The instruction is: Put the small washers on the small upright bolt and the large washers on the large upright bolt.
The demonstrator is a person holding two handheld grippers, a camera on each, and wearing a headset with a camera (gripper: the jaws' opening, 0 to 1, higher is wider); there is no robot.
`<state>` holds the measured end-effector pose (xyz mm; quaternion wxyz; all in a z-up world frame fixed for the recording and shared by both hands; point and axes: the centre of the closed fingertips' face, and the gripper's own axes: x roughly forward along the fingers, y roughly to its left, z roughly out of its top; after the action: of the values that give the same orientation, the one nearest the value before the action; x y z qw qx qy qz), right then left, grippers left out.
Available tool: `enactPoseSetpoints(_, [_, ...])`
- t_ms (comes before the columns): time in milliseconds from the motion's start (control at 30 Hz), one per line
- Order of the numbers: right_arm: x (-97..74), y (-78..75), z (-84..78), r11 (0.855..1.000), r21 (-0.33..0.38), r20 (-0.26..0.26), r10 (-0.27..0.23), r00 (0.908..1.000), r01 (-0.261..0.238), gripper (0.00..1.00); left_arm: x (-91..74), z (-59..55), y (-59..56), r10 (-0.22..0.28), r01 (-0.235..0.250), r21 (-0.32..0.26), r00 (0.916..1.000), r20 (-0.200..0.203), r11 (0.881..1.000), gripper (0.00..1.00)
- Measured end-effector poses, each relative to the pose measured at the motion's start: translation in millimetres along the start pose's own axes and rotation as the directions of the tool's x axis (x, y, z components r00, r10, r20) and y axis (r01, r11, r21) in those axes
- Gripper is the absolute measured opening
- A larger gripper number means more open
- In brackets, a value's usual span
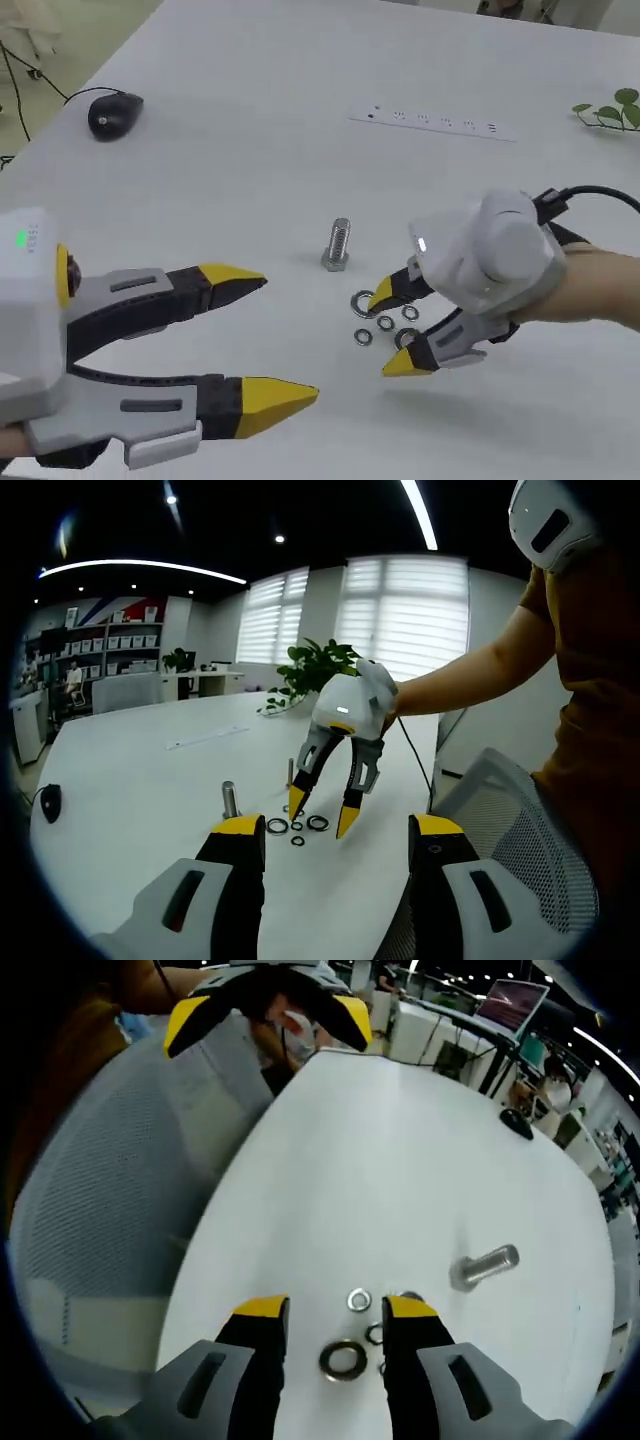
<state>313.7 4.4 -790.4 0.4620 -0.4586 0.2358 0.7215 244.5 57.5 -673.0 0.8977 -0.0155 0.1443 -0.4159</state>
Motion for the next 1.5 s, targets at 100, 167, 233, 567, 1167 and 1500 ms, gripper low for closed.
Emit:
enactPoseSetpoints(100, [5.6,-1.1,-1.3,1.000,-0.011,-0.015,0.027,0.9995,-0.027,0.39,0.0,-0.1,1.0,0.003,-0.003,-0.002,1.0000,0.003,1.000,0.57])
enactPoseSetpoints(167, [8.1,-2.5,-3.8,0.999,-0.041,-0.041,0.035,0.9986,-0.036,0.38,-0.2,-0.6,1.6,0.004,-0.004,-0.002,1.0000,0.001,1.000,0.57])
enactPoseSetpoints(233, [11.2,-2.6,-5.4,0.997,-0.052,-0.059,0.049,0.9971,-0.052,0.37,-0.4,-0.8,2.3,0.006,-0.006,-0.003,1.0000,0.001,1.000,0.57])
enactPoseSetpoints(567, [20.3,-8.2,-11.3,0.990,-0.095,-0.104,0.093,0.9902,-0.103,0.37,-0.9,-2.2,7.7,0.018,-0.018,-0.009,0.9998,0.000,1.000,0.57])
enactPoseSetpoints(1167, [26.3,-11.5,-19.3,0.969,-0.180,-0.166,0.141,0.9761,-0.170,0.31,1.9,-4.8,11.5,0.026,-0.026,-0.011,0.9997,-0.003,1.000,0.56])
enactPoseSetpoints(1500, [27.2,-11.5,-20.1,0.961,-0.199,-0.174,0.159,0.9719,-0.192,0.26,2.6,-6.5,9.5,0.022,-0.022,-0.011,0.9997,-0.008,1.000,0.56])
